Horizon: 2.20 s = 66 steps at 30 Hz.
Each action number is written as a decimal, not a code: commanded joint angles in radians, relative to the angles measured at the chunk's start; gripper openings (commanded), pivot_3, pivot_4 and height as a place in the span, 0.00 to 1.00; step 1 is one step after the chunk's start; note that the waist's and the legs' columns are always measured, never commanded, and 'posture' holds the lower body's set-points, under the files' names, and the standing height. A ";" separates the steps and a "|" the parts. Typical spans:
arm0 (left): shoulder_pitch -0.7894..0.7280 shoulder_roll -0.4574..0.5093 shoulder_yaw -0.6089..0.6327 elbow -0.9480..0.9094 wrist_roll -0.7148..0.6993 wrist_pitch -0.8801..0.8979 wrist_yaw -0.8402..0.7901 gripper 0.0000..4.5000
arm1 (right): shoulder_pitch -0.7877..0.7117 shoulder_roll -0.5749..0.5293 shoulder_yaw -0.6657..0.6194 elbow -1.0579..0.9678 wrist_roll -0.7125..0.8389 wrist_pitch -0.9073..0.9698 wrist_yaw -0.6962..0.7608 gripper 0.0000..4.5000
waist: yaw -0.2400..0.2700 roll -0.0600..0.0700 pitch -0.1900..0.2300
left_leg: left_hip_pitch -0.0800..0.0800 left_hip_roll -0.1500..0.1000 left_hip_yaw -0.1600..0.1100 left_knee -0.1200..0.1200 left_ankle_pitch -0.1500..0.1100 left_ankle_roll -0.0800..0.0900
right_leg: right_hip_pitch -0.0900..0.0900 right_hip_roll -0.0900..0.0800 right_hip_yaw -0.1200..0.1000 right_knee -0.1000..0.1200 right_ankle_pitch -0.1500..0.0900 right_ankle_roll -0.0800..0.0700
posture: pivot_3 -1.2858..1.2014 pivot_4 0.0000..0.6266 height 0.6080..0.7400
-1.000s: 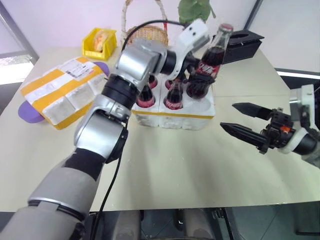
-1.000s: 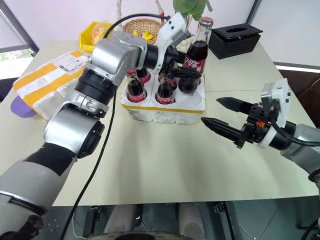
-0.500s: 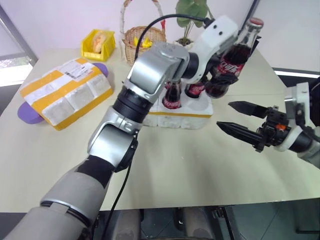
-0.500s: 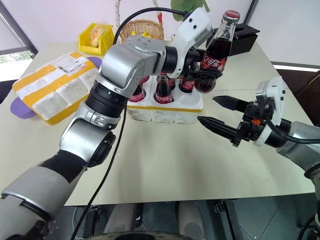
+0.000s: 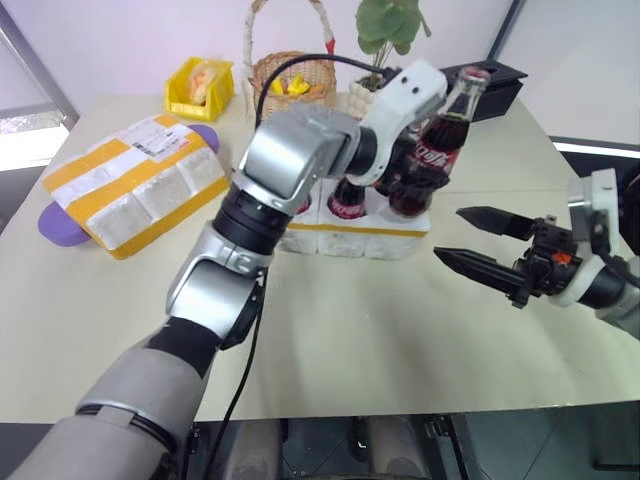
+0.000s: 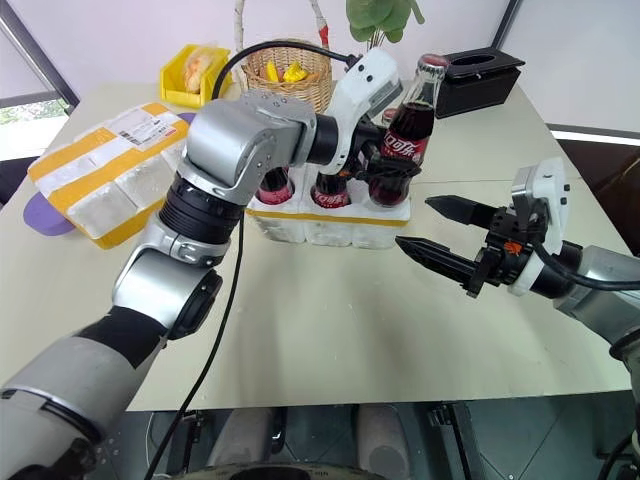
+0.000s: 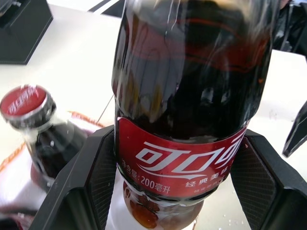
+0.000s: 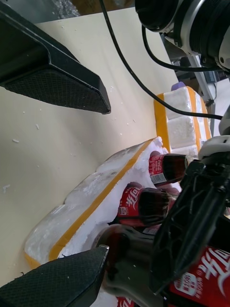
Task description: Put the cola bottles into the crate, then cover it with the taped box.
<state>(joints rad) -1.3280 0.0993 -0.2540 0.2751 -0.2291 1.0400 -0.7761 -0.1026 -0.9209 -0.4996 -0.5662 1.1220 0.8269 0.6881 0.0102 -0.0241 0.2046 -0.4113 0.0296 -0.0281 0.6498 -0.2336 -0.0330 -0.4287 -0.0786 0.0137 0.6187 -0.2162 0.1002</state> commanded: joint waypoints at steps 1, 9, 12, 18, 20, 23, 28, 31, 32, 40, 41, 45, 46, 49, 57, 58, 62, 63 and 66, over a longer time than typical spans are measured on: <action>-0.008 0.000 0.004 -0.091 -0.011 0.006 0.024 0.62 | -0.003 -0.008 -0.025 -0.018 0.004 -0.019 0.005 1.00 | 0.000 0.000 0.000 | 0.000 0.000 0.000 0.000 0.000 0.000 | 0.000 0.000 0.000 0.000 0.000 0.000 | 0.52 0.24 1.00; 0.065 -0.033 -0.012 -0.103 0.019 0.015 0.147 0.62 | 0.016 -0.003 -0.034 -0.019 0.000 -0.025 0.015 1.00 | 0.001 0.000 0.000 | 0.000 0.000 0.000 0.000 0.000 0.000 | 0.001 0.000 0.000 0.000 0.000 0.000 | 0.52 0.24 1.00; 0.076 -0.059 0.005 -0.076 0.022 -0.007 0.196 0.62 | 0.026 -0.004 -0.044 -0.020 0.001 -0.026 0.018 1.00 | 0.002 0.000 0.000 | 0.001 0.000 0.000 0.002 0.000 0.000 | 0.002 0.000 0.000 0.000 0.000 0.000 | 0.52 0.24 1.00; 0.079 -0.090 0.024 -0.025 0.035 -0.054 0.257 0.62 | 0.038 0.001 -0.051 -0.025 -0.004 -0.032 0.020 1.00 | 0.002 0.000 0.000 | 0.001 0.000 0.000 0.004 0.000 0.000 | 0.003 0.000 0.001 0.000 0.001 0.001 | 0.52 0.24 1.00; 0.076 -0.093 0.029 -0.007 0.037 -0.069 0.270 0.62 | 0.043 0.003 -0.052 -0.028 -0.005 -0.035 0.019 1.00 | -0.001 0.000 0.000 | 0.001 0.000 0.000 0.004 0.000 0.000 | 0.003 0.000 0.001 0.000 0.001 0.001 | 0.52 0.24 1.00; 0.081 -0.097 0.028 -0.004 0.028 -0.061 0.274 0.62 | 0.051 0.004 -0.055 -0.030 -0.005 -0.039 0.020 1.00 | 0.000 0.000 0.000 | 0.001 0.000 0.000 0.002 0.000 0.000 | 0.002 0.000 0.001 0.000 0.001 0.000 | 0.52 0.24 1.00; 0.096 -0.094 0.019 -0.047 0.008 -0.024 0.260 0.62 | 0.052 -0.001 -0.052 -0.026 -0.008 -0.046 0.021 1.00 | 0.000 0.000 0.000 | 0.001 0.000 0.000 0.001 0.000 0.000 | 0.002 0.000 0.001 -0.001 0.001 0.001 | 0.52 0.24 1.00; 0.096 -0.086 0.022 -0.070 0.000 -0.005 0.254 0.99 | 0.049 -0.003 -0.047 -0.018 -0.013 -0.052 0.024 1.00 | 0.000 0.000 0.000 | 0.001 0.000 0.000 0.001 0.000 0.000 | 0.002 0.000 0.001 -0.001 0.001 0.001 | 0.52 0.24 1.00; 0.095 -0.082 0.024 -0.078 -0.003 -0.001 0.253 0.99 | 0.047 -0.003 -0.045 -0.017 -0.015 -0.052 0.025 1.00 | 0.000 0.000 0.000 | 0.001 0.000 0.000 0.002 0.000 0.000 | 0.002 0.000 0.001 -0.001 0.001 0.001 | 0.52 0.24 1.00; 0.061 -0.047 0.043 -0.115 -0.044 0.042 0.226 0.99 | 0.044 -0.009 -0.043 -0.007 -0.032 -0.056 0.040 1.00 | 0.000 0.000 0.000 | 0.001 0.000 0.000 0.002 0.000 0.000 | 0.002 0.000 0.001 0.000 0.001 0.001 | 0.52 0.24 1.00; 0.044 -0.039 0.053 -0.118 -0.054 0.046 0.215 0.99 | 0.042 -0.009 -0.043 -0.005 -0.034 -0.056 0.043 1.00 | 0.000 0.000 0.000 | 0.001 0.000 0.000 0.002 0.000 0.000 | 0.002 0.000 0.001 0.000 0.001 0.000 | 0.52 0.24 1.00; -0.030 -0.019 0.107 -0.115 -0.119 0.035 0.153 0.99 | 0.036 -0.011 -0.040 0.000 -0.041 -0.056 0.049 1.00 | 0.000 0.000 0.000 | 0.001 0.000 0.000 0.002 0.000 0.000 | 0.002 0.000 0.001 -0.001 0.001 0.000 | 0.52 0.24 1.00; -0.054 -0.011 0.121 -0.108 -0.131 0.036 0.143 0.99 | 0.035 -0.011 -0.039 0.002 -0.044 -0.057 0.052 1.00 | 0.000 0.000 0.000 | 0.001 0.000 0.000 0.002 0.000 0.000 | 0.002 0.000 0.001 -0.001 0.001 0.000 | 0.52 0.24 1.00; -0.123 0.008 0.167 -0.065 -0.149 0.029 0.139 0.99 | 0.031 -0.012 -0.035 0.008 -0.052 -0.058 0.060 1.00 | 0.001 0.000 0.000 | 0.001 0.000 0.000 0.002 0.000 0.000 | 0.002 0.000 0.001 -0.002 0.001 0.001 | 0.52 0.24 1.00; -0.286 0.257 0.258 0.175 -0.094 -0.197 0.076 0.99 | -0.008 -0.020 -0.009 0.033 -0.075 -0.055 0.090 1.00 | -0.023 0.001 0.000 | 0.002 0.000 0.000 0.000 0.000 0.000 | 0.002 0.000 0.001 -0.001 0.000 0.002 | 0.52 0.24 1.00; -0.286 0.307 0.243 0.204 -0.065 -0.241 0.058 0.99 | -0.009 -0.023 -0.012 0.036 -0.076 -0.053 0.097 1.00 | -0.027 0.001 -0.001 | 0.003 0.000 0.000 -0.001 0.000 0.000 | 0.002 0.000 0.001 -0.001 0.000 0.002 | 0.52 0.24 1.00; -0.243 0.485 0.178 0.300 0.093 -0.463 0.052 0.99 | -0.017 -0.049 -0.026 0.067 -0.083 -0.048 0.132 1.00 | -0.026 0.001 0.000 | 0.003 0.000 0.001 -0.001 0.000 0.000 | 0.002 0.001 0.002 0.000 0.001 0.001 | 0.52 0.24 1.00; -0.223 0.526 0.165 0.310 0.130 -0.511 0.056 0.99 | -0.021 -0.056 -0.029 0.076 -0.084 -0.047 0.140 1.00 | -0.025 0.001 0.000 | 0.003 0.000 0.001 -0.001 0.000 0.000 | 0.002 0.001 0.002 -0.001 0.002 0.001 | 0.52 0.24 1.00; -0.141 0.643 0.114 0.315 0.257 -0.678 0.078 0.99 | -0.046 -0.080 -0.030 0.101 -0.085 -0.045 0.158 1.00 | -0.023 0.000 0.000 | 0.002 0.000 0.002 -0.001 0.000 0.000 | 0.002 0.000 0.002 -0.001 0.003 0.003 | 0.52 0.24 1.00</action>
<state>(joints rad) -1.4714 0.7104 -0.1203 0.6086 -0.0403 0.4569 -0.7113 -0.1278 -0.9797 -0.4973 -0.4650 1.0329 0.7916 0.8327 -0.0126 -0.0236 0.2044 -0.4089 0.0295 -0.0262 0.6486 -0.2336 -0.0331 -0.4271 -0.0785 0.0163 0.6174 -0.2132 0.1035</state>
